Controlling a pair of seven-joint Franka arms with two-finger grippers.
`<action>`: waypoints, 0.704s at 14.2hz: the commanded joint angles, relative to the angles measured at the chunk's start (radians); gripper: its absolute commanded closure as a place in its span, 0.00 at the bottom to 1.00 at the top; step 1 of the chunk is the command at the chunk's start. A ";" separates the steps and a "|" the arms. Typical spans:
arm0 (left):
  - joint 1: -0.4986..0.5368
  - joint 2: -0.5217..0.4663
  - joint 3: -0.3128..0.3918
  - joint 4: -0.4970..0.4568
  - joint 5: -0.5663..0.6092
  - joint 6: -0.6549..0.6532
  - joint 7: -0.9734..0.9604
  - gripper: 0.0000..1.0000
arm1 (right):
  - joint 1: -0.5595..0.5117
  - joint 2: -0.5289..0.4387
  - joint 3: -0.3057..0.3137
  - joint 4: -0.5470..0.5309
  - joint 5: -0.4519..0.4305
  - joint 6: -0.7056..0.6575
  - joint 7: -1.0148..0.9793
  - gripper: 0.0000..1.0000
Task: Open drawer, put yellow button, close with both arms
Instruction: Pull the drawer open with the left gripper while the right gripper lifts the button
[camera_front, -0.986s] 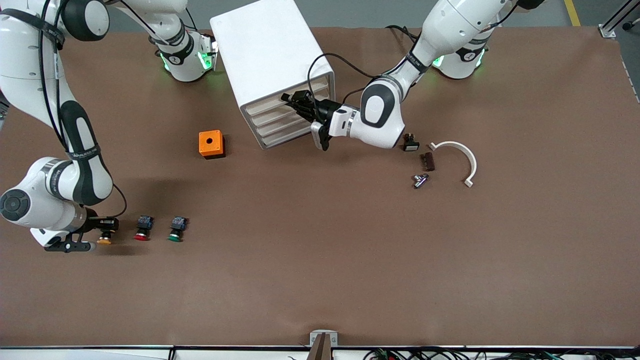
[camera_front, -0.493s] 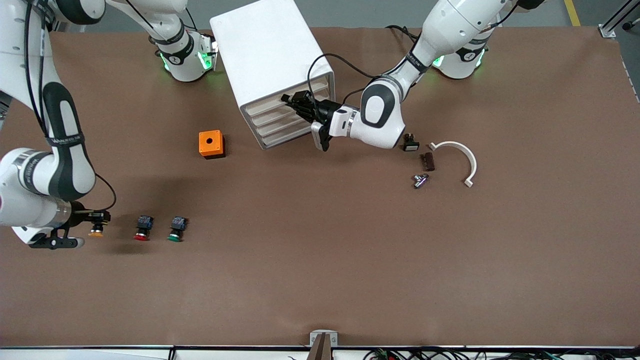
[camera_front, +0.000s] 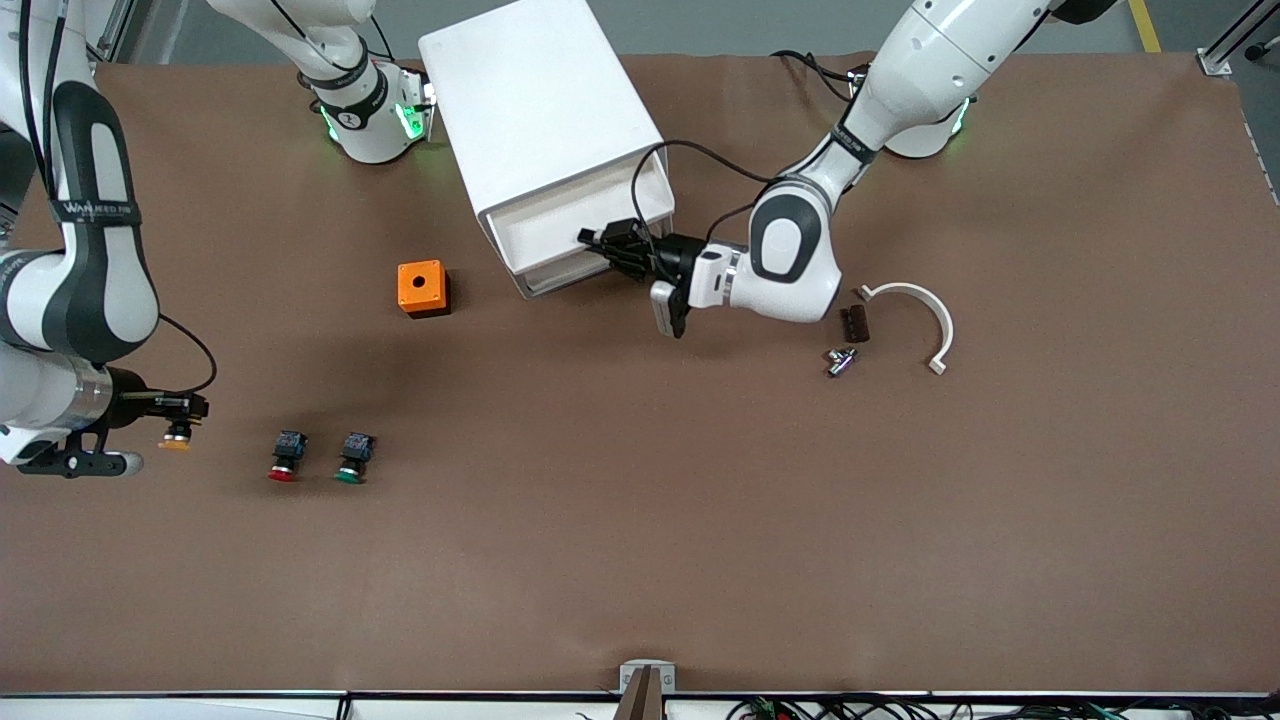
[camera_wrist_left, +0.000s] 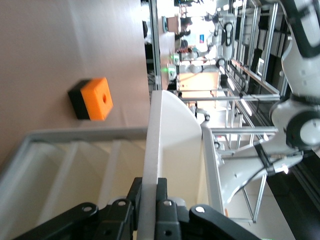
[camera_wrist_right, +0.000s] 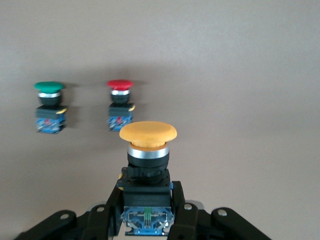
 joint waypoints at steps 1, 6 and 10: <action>0.006 0.041 0.028 0.078 0.030 0.016 -0.033 0.96 | 0.054 -0.088 -0.002 -0.028 0.009 -0.076 0.098 0.65; 0.006 0.075 0.086 0.142 0.039 0.016 -0.034 0.96 | 0.207 -0.209 -0.001 -0.026 0.009 -0.220 0.368 0.67; 0.004 0.091 0.118 0.182 0.039 0.016 -0.036 0.95 | 0.351 -0.277 -0.001 -0.023 0.009 -0.268 0.637 0.66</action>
